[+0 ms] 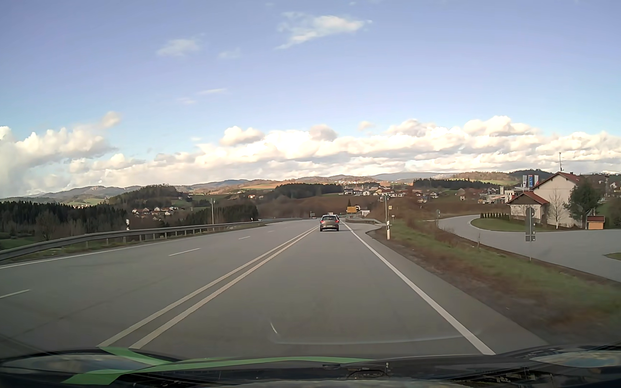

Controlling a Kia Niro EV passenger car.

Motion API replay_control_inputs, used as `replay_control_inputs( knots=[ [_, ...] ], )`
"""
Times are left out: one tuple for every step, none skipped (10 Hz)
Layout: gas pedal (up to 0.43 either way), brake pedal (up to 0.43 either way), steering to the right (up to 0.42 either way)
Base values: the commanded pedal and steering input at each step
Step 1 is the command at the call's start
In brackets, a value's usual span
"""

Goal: Follow the waypoints while adhering to traffic rules and regulations

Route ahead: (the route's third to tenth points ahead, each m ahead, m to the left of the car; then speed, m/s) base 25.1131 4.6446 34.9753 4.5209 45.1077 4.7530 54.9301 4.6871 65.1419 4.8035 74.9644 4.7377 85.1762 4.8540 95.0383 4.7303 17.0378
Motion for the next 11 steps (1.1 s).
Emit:
replay_control_inputs(
  knots=[
    [0.067, 0.000, -0.008],
    [0.067, 0.000, -0.008],
    [0.059, 0.000, -0.008],
    [0.059, 0.000, -0.008],
    [0.059, 0.000, -0.007],
    [0.059, 0.000, -0.007],
    [0.059, 0.000, -0.007],
    [0.059, 0.000, -0.006],
    [0.059, 0.000, -0.006],
    [0.059, 0.000, -0.006],
    [0.059, 0.000, -0.005]
  ],
)
